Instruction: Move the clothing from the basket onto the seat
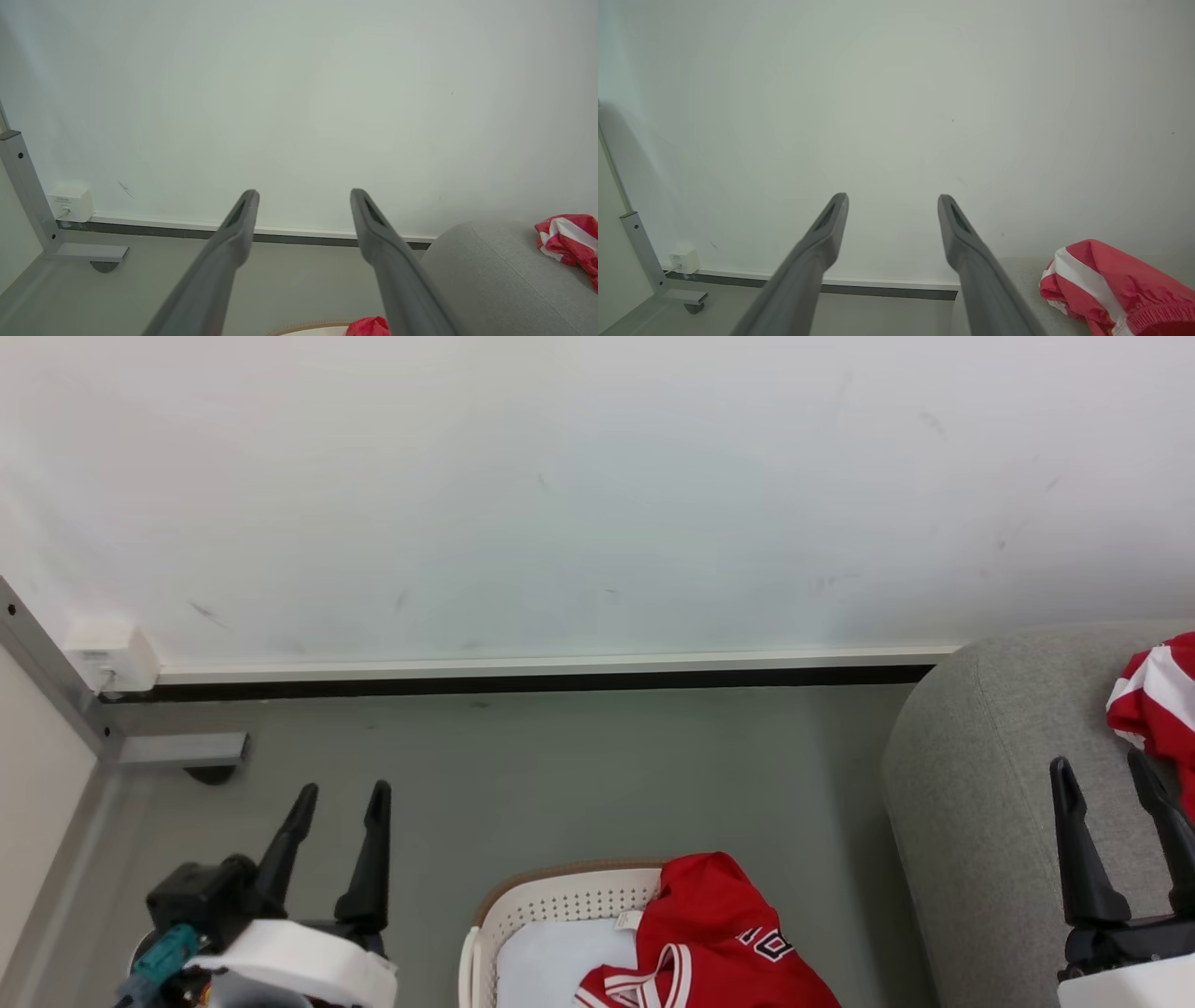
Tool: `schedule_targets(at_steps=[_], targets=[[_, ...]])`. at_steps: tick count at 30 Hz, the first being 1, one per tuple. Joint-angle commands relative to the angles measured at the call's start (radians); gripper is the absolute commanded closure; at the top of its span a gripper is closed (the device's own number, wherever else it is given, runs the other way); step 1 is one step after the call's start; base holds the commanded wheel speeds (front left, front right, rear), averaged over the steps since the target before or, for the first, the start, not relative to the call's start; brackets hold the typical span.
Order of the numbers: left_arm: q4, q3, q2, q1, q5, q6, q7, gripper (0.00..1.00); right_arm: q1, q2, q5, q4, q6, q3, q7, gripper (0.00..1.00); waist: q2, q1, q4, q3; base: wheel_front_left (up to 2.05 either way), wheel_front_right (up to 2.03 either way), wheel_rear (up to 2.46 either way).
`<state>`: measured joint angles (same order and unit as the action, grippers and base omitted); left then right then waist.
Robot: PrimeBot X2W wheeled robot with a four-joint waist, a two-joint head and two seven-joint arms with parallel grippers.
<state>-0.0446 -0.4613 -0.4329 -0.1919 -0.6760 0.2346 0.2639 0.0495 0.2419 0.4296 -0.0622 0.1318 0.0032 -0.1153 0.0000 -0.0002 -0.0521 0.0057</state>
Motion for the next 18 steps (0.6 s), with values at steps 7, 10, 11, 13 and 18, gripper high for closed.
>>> schedule_targets(at_steps=[7, 10, 11, 13, 18], targets=[[0.028, 0.151, 0.088, 0.145, 0.156, -0.056, 0.000, 0.00, -0.087, -0.048, -0.047, 0.050, -0.002, 0.054, -0.108, 0.00, 0.0000, 0.0002, 0.012, -0.005, 0.00, 0.00, 0.00], [0.014, 0.188, 0.131, 0.165, 0.193, -0.096, 0.000, 0.00, -0.102, -0.078, -0.054, 0.089, -0.002, 0.069, -0.126, 0.00, 0.0000, 0.0002, 0.021, 0.001, 0.00, 0.00, 0.00], [0.008, 0.199, 0.142, 0.167, 0.206, -0.108, 0.000, 0.00, -0.103, -0.090, -0.049, 0.101, -0.002, 0.069, -0.132, 0.00, 0.0000, 0.0002, 0.024, 0.004, 0.00, 0.00, 0.00], [-0.001, 0.218, 0.163, 0.166, 0.221, -0.132, 0.001, 0.00, -0.098, -0.106, -0.042, 0.123, -0.002, 0.071, -0.140, 0.00, 0.0000, 0.0002, 0.029, 0.010, 0.00, 0.00, 0.00], [-0.030, 0.263, 0.199, 0.160, 0.269, -0.183, 0.001, 0.00, -0.061, -0.131, -0.057, 0.158, -0.002, 0.089, -0.148, 0.00, 0.0000, 0.0002, 0.027, 0.017, 0.00, 0.00, 0.00]])
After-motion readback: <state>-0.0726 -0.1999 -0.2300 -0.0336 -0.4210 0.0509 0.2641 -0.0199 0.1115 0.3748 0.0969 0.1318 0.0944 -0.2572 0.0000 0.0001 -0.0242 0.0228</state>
